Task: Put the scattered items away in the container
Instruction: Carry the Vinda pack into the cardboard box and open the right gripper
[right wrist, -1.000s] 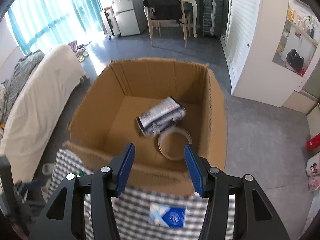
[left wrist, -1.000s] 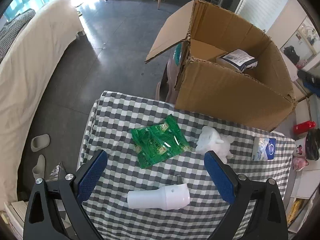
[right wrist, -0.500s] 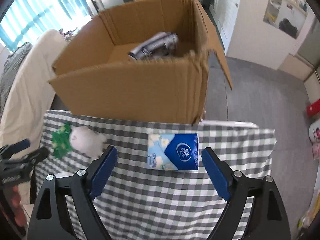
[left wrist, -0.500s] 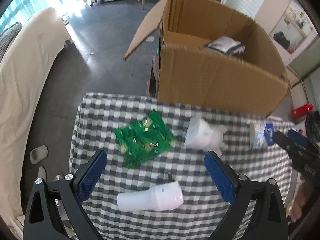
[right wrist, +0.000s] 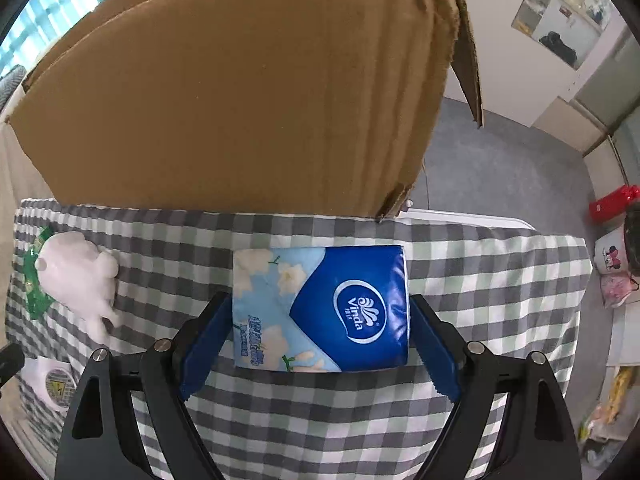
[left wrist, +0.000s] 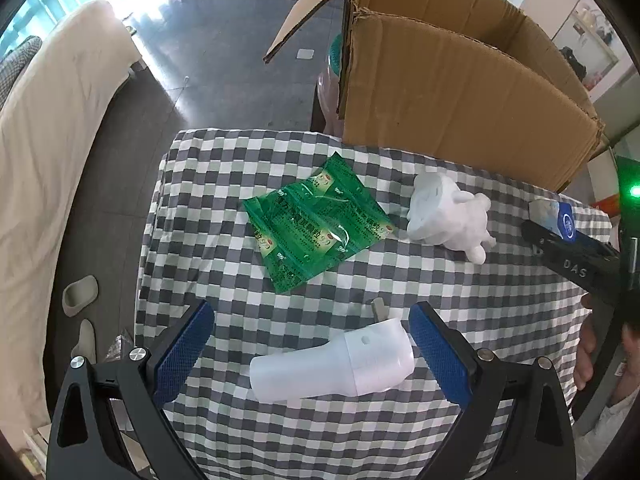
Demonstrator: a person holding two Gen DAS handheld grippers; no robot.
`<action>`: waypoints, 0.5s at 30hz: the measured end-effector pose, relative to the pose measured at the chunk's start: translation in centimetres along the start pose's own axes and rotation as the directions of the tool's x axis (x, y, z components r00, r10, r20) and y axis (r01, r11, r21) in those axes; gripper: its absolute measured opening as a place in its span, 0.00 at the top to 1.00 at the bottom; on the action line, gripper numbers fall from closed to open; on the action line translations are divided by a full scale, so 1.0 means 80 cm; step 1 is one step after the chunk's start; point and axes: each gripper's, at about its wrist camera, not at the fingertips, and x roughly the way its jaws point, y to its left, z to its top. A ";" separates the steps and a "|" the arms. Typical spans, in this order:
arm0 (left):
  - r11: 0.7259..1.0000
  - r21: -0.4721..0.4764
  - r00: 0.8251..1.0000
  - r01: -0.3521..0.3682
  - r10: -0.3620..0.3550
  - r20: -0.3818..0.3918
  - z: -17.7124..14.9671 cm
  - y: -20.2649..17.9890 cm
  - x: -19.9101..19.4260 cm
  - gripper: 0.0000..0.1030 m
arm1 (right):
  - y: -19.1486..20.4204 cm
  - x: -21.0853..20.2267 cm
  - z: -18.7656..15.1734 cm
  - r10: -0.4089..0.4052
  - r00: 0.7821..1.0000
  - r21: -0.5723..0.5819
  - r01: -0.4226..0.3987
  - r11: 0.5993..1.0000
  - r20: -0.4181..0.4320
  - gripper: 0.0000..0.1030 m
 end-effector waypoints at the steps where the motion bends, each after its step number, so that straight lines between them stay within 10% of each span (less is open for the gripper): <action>1: 1.000 0.002 1.000 0.001 -0.001 0.002 0.000 -0.001 -0.001 0.03 | -0.001 0.000 0.000 0.002 1.000 0.006 -0.002 1.000 -0.001 0.17; 15: 1.000 -0.013 1.000 0.013 -0.013 0.028 0.011 -0.010 -0.032 0.03 | -0.017 -0.101 0.008 0.024 0.996 0.023 -0.026 0.999 0.085 0.30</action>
